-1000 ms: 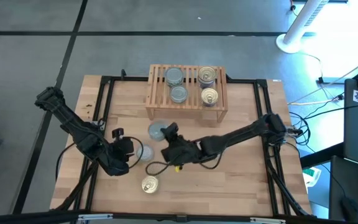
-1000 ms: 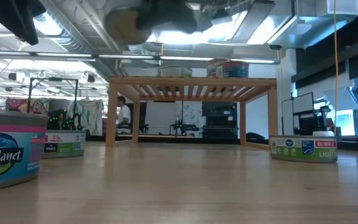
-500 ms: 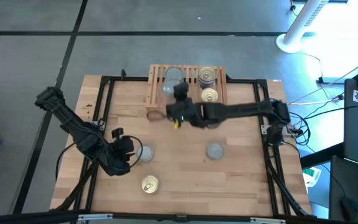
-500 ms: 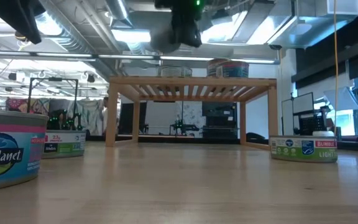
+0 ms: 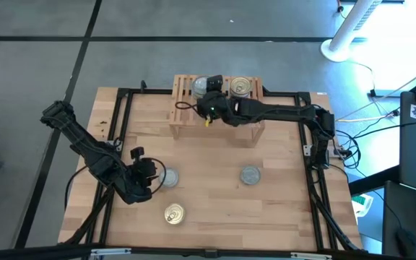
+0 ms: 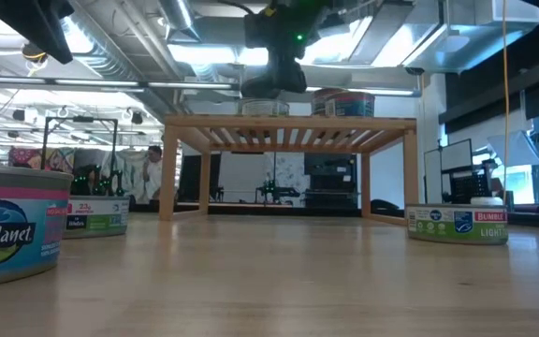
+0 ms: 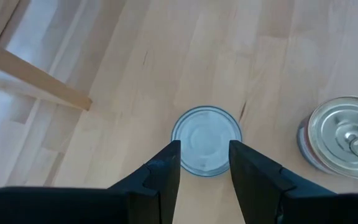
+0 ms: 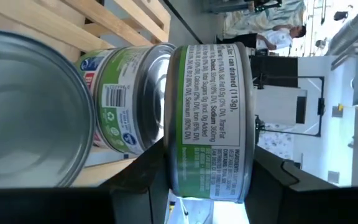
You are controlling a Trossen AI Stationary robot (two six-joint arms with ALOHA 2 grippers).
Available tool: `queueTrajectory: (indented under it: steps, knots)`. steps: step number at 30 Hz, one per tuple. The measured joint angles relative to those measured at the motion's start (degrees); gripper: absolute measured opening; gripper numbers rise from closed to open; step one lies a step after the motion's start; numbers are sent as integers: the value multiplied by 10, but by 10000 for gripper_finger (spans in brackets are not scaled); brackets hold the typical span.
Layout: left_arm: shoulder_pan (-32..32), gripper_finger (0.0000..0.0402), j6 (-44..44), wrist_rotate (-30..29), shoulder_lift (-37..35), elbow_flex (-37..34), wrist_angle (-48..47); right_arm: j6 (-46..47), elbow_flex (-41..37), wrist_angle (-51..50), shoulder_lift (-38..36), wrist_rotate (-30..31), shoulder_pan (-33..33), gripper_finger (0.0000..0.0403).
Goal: Stack canned seafood by type on shelf
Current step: Stack the green white tuna can on top of the green white tuna can on the shelf
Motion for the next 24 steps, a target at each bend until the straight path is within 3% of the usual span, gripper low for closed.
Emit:
queueTrajectory:
  steps: [7,24]
  knots:
    - [0,131,0,0,0,0,0,-49,0,0,0,-49,-3,152]
    - [0,131,3,0,0,0,0,-66,0,6,0,-80,-37,152]
